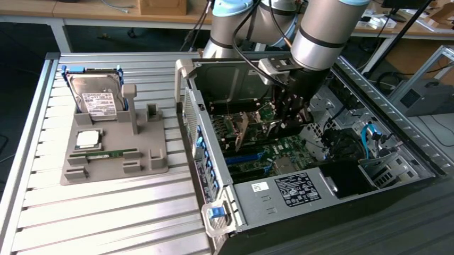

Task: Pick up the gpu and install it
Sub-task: 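Insert the gpu into the slot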

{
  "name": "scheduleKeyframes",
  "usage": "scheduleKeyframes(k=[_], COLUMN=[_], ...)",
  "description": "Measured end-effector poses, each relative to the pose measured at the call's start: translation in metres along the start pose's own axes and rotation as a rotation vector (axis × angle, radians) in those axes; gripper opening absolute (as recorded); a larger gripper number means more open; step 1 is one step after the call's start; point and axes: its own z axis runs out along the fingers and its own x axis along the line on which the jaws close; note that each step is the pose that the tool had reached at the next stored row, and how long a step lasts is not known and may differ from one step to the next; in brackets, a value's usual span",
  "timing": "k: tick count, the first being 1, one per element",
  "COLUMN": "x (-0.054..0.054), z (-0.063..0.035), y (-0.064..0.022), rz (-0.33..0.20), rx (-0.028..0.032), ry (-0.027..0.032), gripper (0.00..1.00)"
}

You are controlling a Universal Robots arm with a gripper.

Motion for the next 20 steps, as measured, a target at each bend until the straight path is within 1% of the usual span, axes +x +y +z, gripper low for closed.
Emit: scheduleKeyframes(k=[7,20], x=[0.0000,0.0000], z=[0.0017,0.0048], y=[0.0006,0.0085], rz=[0.000,0.000], rx=[0.0000,0.0000], ry=[-0.0001,0.0000], gripper=[0.27,0.27])
